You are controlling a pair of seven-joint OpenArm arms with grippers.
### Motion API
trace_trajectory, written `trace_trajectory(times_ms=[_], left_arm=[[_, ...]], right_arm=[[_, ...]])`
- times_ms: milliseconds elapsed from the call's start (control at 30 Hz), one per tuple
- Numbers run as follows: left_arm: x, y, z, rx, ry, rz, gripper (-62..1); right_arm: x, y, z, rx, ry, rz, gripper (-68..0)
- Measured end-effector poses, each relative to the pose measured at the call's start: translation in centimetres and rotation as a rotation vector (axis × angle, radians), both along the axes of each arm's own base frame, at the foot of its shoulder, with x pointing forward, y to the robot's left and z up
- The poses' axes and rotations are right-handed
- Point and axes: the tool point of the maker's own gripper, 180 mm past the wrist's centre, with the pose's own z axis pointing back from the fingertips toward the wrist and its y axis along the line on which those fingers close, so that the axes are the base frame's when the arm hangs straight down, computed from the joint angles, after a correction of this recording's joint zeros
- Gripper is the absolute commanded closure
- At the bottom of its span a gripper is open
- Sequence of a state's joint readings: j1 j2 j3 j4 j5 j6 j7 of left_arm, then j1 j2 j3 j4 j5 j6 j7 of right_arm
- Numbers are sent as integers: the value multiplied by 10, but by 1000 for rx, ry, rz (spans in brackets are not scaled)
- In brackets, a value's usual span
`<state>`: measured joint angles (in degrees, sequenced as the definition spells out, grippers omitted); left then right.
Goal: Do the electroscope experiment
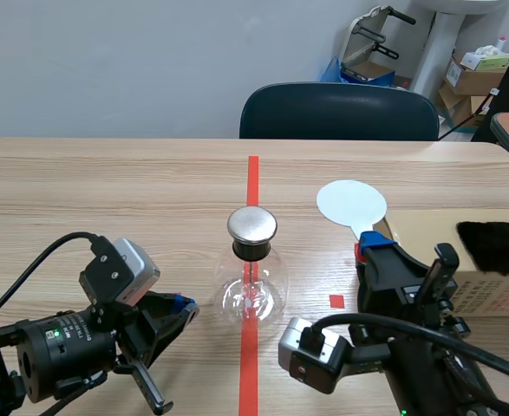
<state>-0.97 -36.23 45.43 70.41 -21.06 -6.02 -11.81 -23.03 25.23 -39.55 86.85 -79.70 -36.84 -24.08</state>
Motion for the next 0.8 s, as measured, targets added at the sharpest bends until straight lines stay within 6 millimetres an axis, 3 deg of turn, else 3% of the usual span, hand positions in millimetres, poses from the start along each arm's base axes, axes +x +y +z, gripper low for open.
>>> trace_trajectory(times_ms=[800], left_arm=[[1,1,0,3,-4,7,-13]], right_arm=[[0,0,0,0,0,0,-9]])
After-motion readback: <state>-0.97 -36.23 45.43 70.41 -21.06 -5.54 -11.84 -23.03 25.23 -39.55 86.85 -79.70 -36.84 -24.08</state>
